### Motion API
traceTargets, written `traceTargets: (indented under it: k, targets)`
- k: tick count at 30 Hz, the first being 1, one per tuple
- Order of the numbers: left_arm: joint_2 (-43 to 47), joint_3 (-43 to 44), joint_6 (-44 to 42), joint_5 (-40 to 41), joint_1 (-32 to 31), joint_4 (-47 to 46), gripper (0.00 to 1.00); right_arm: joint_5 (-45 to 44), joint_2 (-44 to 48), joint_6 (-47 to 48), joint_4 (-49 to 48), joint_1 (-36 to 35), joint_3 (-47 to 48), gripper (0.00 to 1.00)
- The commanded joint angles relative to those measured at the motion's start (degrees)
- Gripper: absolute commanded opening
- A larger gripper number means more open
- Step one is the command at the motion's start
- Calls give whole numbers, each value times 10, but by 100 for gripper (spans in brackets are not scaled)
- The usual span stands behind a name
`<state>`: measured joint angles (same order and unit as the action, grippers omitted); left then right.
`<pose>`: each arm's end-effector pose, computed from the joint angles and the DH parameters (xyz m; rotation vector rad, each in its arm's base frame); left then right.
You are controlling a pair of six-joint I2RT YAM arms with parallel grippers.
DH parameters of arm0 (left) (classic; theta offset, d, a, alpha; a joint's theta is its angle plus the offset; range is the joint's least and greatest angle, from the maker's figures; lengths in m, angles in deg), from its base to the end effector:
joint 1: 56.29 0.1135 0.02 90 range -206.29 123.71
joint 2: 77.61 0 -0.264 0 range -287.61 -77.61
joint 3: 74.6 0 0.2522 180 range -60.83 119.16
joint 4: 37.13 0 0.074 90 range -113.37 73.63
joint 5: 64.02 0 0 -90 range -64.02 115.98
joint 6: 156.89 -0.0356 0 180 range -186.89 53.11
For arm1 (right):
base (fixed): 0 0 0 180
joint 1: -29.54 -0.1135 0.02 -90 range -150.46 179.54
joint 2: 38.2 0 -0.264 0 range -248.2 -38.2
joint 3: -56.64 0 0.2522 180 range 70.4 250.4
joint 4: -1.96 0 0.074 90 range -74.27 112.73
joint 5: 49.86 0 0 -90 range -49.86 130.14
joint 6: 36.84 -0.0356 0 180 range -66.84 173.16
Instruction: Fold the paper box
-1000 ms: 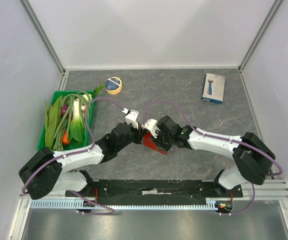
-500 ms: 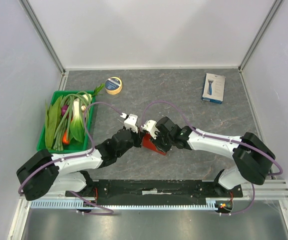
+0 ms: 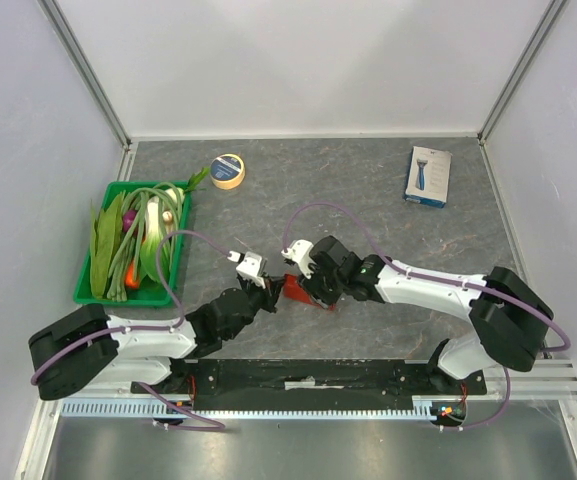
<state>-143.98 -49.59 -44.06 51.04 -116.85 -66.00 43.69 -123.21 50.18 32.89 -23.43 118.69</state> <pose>0.1150 -0.1730 0.1657 0.2762 1.7948 -0.6579 0.1752 0.2359 0.1896 -1.1114 2.3223 0.4641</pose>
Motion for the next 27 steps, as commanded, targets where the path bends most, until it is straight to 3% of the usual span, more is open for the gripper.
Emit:
traceTargets:
  k: [1,7,11,18,23,27]
  targets:
    - [-22,-23,-20,2,-30,-15,2,-47,39,-23,-89,0,6,48]
    - [-47,-18,-28,38,-51,-25,2,-65,54,-17,-89,-9,2,65]
    - [-61,0,-27,54,-59,-7,2,-55,72,-32,-89,-12,-7,71]
    - [-87,30,-11,77,-62,38,2,-122,133,-110,-55,-6,-16,82]
    - [-96,40,-8,79,-62,55,2,-199,184,-209,101,30,20,83]
    - [-87,44,-6,81,-63,76,2,-186,234,-258,218,61,26,78]
